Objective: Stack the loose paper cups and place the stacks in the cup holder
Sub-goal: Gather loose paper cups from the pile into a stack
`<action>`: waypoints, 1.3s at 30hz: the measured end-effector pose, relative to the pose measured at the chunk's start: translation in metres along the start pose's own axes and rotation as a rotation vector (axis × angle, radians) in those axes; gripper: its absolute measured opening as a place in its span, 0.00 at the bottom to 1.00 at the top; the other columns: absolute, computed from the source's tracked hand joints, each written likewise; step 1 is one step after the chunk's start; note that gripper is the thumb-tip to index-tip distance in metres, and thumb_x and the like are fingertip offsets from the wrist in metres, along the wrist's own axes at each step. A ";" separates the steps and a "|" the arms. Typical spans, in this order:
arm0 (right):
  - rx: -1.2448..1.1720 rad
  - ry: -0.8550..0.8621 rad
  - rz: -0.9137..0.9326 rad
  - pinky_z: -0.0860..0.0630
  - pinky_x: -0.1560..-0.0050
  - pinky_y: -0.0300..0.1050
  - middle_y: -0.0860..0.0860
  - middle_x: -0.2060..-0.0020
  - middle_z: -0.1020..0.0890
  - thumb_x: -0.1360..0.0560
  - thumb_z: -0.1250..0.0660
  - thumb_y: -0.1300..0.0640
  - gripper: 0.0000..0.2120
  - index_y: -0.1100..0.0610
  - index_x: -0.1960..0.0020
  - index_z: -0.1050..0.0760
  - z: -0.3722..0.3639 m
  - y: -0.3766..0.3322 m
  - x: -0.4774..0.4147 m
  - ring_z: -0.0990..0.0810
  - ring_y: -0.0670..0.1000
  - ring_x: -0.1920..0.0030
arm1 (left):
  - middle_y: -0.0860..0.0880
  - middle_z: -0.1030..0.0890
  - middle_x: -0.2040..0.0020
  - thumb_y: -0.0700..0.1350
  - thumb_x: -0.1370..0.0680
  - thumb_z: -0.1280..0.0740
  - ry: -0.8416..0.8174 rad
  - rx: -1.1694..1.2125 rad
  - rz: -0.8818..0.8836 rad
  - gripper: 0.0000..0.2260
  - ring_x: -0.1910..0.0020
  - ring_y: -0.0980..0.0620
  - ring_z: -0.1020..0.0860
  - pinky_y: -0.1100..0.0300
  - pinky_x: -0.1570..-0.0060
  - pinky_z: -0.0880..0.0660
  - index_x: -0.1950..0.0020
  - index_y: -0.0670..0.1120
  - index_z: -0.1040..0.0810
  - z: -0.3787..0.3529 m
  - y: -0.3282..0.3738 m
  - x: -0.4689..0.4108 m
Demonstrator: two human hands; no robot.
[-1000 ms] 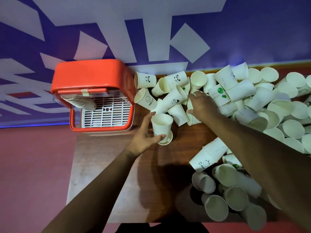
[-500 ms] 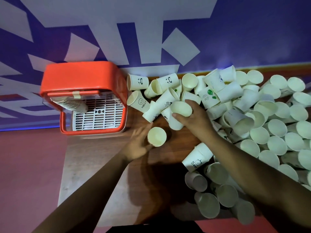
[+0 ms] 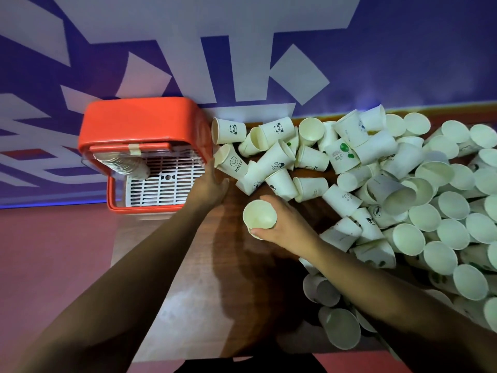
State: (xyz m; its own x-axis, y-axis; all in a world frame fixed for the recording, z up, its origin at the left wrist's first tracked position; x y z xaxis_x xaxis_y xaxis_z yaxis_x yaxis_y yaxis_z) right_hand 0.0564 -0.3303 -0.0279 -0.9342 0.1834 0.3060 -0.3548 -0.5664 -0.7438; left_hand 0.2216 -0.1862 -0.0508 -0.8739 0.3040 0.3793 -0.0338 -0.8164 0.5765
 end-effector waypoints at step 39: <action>0.300 0.255 -0.132 0.29 0.42 0.55 0.54 0.43 0.20 0.33 0.25 0.45 0.32 0.57 0.34 0.31 0.046 0.054 -0.059 0.27 0.58 0.40 | 0.52 0.24 0.37 0.41 0.28 0.22 -0.382 0.614 -0.268 0.25 0.39 0.54 0.23 0.60 0.40 0.24 0.35 0.47 0.29 -0.026 0.009 0.081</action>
State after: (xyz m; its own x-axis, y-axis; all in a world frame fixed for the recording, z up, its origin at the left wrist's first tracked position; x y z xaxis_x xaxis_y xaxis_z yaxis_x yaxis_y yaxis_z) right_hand 0.0938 -0.4086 -0.0582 -0.8741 0.4418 0.2017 -0.4806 -0.7271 -0.4902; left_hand 0.1377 -0.1819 -0.0332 -0.6417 0.6925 0.3297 0.1520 -0.3065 0.9397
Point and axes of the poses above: each hand's wrist, its own x-axis away from the middle knuckle, its own z-axis out of the back of the hand, y = z × x, the point moved 7 cm from there along -x, towards the middle knuckle
